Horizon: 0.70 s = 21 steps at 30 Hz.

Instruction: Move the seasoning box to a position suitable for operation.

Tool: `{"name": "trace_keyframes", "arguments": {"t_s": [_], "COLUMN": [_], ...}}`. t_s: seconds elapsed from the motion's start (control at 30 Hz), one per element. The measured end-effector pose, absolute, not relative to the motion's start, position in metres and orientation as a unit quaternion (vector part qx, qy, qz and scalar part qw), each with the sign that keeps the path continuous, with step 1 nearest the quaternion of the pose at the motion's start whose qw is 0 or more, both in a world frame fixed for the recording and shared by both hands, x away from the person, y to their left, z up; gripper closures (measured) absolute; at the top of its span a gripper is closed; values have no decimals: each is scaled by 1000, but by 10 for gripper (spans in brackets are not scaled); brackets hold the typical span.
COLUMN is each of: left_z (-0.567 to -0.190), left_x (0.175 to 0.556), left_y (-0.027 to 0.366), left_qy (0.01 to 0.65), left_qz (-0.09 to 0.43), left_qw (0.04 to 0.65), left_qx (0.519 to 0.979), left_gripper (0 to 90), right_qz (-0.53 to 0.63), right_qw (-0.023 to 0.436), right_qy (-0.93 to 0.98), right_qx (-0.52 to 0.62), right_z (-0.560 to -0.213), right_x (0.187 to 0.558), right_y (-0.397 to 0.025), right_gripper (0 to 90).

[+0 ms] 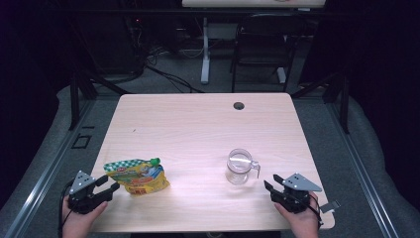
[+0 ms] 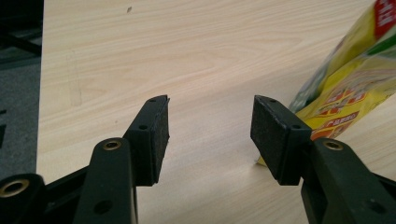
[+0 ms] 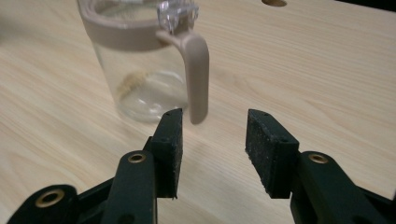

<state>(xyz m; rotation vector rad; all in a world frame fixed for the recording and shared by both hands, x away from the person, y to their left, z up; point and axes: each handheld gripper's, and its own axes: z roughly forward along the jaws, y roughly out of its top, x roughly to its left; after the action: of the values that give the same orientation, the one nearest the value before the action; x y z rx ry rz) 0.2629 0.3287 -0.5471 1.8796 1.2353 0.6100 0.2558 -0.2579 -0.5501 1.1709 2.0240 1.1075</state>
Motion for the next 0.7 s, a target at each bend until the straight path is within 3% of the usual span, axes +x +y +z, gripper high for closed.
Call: {"name": "trace_keyframes", "arguments": {"t_s": [0.1, 0.13, 0.3, 0.7], "left_z": [-548, -548, -548, -548], "left_x": [261, 260, 258, 252], "left_y": [330, 331, 333, 333], "left_qy": [482, 485, 490, 488], "left_qz": [231, 232, 226, 217], "left_qw": [395, 394, 403, 410], "left_qx": [747, 746, 740, 740], "left_gripper": [469, 468, 468, 485], "right_qz": [403, 436, 428, 424], "right_qw": [282, 256, 236, 269], "right_qy": [755, 741, 737, 749], "right_qx": [433, 443, 466, 432], "right_z": [-550, -550, -551, -546], "right_x": [255, 256, 257, 259], "right_y": [-259, -264, -269, -252], "right_gripper": [574, 606, 610, 590]}}
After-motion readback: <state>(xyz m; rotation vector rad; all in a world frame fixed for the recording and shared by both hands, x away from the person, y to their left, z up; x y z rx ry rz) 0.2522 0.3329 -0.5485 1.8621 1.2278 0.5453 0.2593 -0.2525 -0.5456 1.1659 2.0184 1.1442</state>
